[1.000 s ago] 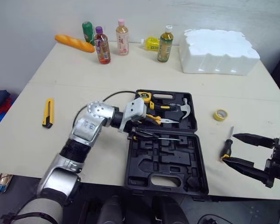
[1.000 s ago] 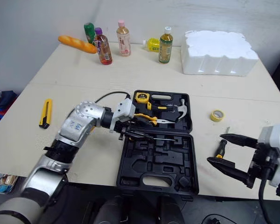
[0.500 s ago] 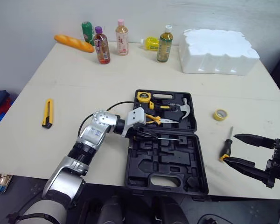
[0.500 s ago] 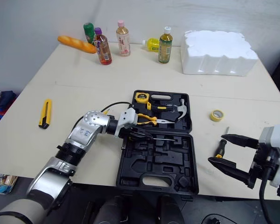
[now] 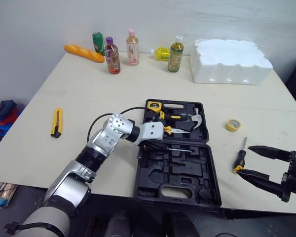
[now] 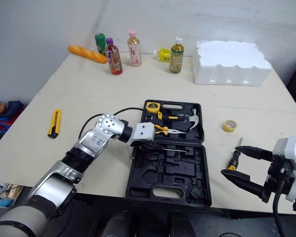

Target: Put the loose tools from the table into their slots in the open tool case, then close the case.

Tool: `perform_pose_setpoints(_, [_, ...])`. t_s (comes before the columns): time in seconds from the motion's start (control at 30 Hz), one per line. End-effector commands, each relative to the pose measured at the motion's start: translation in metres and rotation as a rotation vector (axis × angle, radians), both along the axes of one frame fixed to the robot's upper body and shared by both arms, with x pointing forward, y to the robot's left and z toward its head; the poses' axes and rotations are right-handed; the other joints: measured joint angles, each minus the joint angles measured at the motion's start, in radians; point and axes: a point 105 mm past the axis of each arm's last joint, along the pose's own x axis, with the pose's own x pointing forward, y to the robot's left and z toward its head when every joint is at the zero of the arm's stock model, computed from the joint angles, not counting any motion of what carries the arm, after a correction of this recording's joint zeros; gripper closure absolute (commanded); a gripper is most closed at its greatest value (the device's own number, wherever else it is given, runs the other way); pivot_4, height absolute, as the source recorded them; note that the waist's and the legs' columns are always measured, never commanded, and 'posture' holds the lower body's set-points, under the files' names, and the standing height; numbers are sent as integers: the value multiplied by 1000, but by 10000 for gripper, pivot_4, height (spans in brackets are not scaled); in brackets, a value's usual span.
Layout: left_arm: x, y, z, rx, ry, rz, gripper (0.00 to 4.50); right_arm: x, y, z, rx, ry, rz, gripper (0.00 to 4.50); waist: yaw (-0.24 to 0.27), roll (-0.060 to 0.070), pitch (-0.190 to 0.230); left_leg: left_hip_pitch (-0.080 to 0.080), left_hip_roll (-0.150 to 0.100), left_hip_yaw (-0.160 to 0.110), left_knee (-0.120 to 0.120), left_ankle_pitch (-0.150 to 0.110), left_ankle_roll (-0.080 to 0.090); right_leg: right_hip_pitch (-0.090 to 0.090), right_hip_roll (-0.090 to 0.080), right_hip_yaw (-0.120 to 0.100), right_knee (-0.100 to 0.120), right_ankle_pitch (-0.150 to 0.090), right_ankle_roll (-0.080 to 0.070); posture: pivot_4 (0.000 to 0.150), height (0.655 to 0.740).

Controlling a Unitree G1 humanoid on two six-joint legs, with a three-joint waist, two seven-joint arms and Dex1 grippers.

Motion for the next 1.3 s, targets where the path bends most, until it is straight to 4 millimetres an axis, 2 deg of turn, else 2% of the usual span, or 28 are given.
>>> perform_pose_setpoints(0.03, [-2,30,-49,222,46,69,44752,-1,0,4,-15,-28,3,0,0,0,-3,0,0,0,0,0,0,0,0,0,-1,0,0,1500,7355])
perform_pose_setpoints(0.2, [2,26,-37,137,65,111,44752,-1,0,4,-15,-27,2,0,0,1,-6,0,-1,1,-2,0,1,0,-1,1,-2,-1,-2,1500,7355])
perform_pose_setpoints(0.27, [3,24,-24,58,87,120,44752,-1,0,5,-15,-29,2,0,0,1,-6,0,-1,1,-2,0,1,0,-1,1,-2,-1,-3,1500,7355])
perform_pose_setpoints(0.37, [2,15,6,-131,68,84,44752,0,-2,6,-13,-36,0,0,-7,1,-5,0,-1,1,-3,0,1,-1,-1,1,-2,-2,-3,1500,7355])
perform_pose_setpoints(0.47, [-3,26,46,-340,126,83,35509,0,-4,10,-2,-46,-8,0,-15,1,1,-3,0,1,-4,0,1,-4,-1,0,-2,0,1,1500,7355])
perform_pose_setpoints(0.5, [-7,38,61,-397,143,91,31949,0,-5,12,1,-49,-13,0,-16,1,3,-4,0,1,-5,0,1,-6,-1,0,-2,2,4,1500,7355])
perform_pose_setpoints(0.53, [-11,60,79,-474,163,131,27879,0,-10,15,1,-57,-30,0,-20,0,6,-5,0,1,-5,0,1,-8,-1,0,-1,3,5,1500,7355])
perform_pose_setpoints(0.6, [-20,92,98,-555,193,211,17948,-2,-19,21,0,-67,-63,0,-26,0,7,-9,0,2,-9,2,-2,-14,0,1,0,3,5,1500,7355])
perform_pose_setpoints(0.7, [-29,136,99,-584,213,393,3525,-5,-40,29,-4,-74,-139,0,-30,0,7,-10,0,1,-12,8,-12,-17,0,0,1,-1,4,1500,7355])
perform_pose_setpoints(0.73, [-33,155,97,-588,225,471,437,-7,-49,31,-9,-72,-168,0,-29,1,8,-10,-1,1,-13,8,-12,-17,0,0,1,-2,5,1500,7355])
perform_pose_setpoints(0.77, [-38,177,95,-594,231,561,437,-8,-59,32,-19,-68,-202,0,-28,1,8,-9,-1,2,-13,8,-12,-17,0,0,1,-2,5,1500,7355])
perform_pose_setpoints(0.8, [-42,191,94,-596,233,619,437,-10,-65,32,-27,-65,-223,0,-28,0,8,-10,-1,2,-13,8,-11,-17,0,0,1,-2,5,1500,7355])
perform_pose_setpoints(0.83, [-50,225,90,-612,231,758,437,-12,-80,33,-44,-58,-270,0,-28,-2,10,-10,-1,2,-13,6,-9,-17,0,1,1,-2,5,1500,7355])
perform_pose_setpoints(0.9, [-65,264,87,-631,220,921,437,-14,-99,33,-61,-49,-325,0,-34,-7,13,-9,-1,2,-13,2,-5,-17,0,1,1,-2,5,1500,7355])
perform_pose_setpoints(1.0, [-96,338,72,-611,146,1230,437,-15,-131,32,-73,-44,-423,0,-41,-10,15,-9,-1,2,-13,1,-6,-17,-2,0,-2,-2,1,1500,7355])
perform_pose_setpoints(1.03, [-104,353,70,-617,130,1294,437,-15,-138,31,-77,-41,-441,0,-42,-9,15,-9,-1,2,-13,-2,-10,-16,-4,0,-3,-4,-3,1500,7355])
perform_pose_setpoints(1.07, [-109,360,70,-625,122,1323,437,-16,-142,30,-79,-40,-448,0,-42,-9,15,-9,-1,2,-13,-2,-10,-17,-4,1,-4,-8,-12,1500,7355])
perform_pose_setpoints(1.13, [-125,397,64,-636,81,1473,437,-16,-156,27,-99,-32,-477,0,-40,-8,16,-8,-1,2,-13,-3,-10,-18,-6,1,-5,-8,-14,1500,7355])
perform_pose_setpoints(1.17, [-131,408,61,-628,68,1516,437,-16,-162,27,-103,-32,-489,0,-40,-6,17,-8,-1,2,-14,-3,-10,-20,-7,0,-5,-8,-14,1500,7355])
perform_pose_setpoints(1.23, [-136,417,57,-606,52,1552,437,-16,-169,28,-108,-37,-504,0,-40,-3,18,-8,-1,2,-15,-3,-11,-21,-8,0,-7,-8,-15,1500,7355])
perform_pose_setpoints(1.3, [-136,418,55,-588,43,1548,437,-16,-173,27,-111,-37,-509,0,-38,-3,18,-7,-2,2,-21,-3,-11,-21,-10,0,-9,-8,-16,1500,7355])
